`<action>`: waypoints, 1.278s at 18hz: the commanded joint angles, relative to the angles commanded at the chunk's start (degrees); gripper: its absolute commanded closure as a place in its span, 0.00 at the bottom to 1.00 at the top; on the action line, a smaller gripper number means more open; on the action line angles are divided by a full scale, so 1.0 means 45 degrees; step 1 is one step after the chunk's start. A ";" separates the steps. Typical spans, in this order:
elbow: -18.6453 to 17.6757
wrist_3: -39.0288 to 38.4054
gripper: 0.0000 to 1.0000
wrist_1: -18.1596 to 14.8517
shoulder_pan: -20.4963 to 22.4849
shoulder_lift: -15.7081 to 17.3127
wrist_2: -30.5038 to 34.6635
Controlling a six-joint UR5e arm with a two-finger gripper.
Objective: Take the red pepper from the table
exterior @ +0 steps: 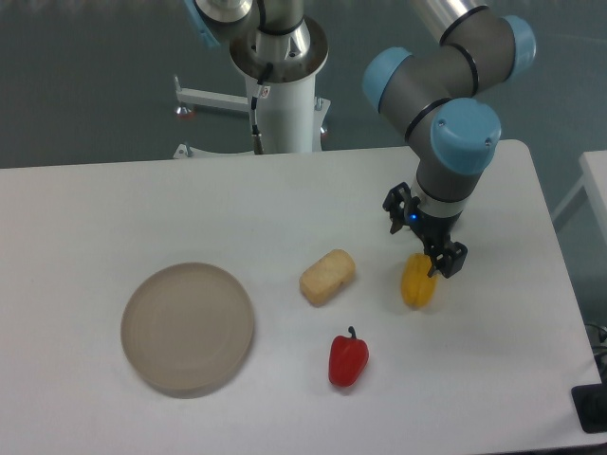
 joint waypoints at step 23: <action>0.2540 -0.7096 0.00 0.1135 -0.2168 -0.3301 -0.0020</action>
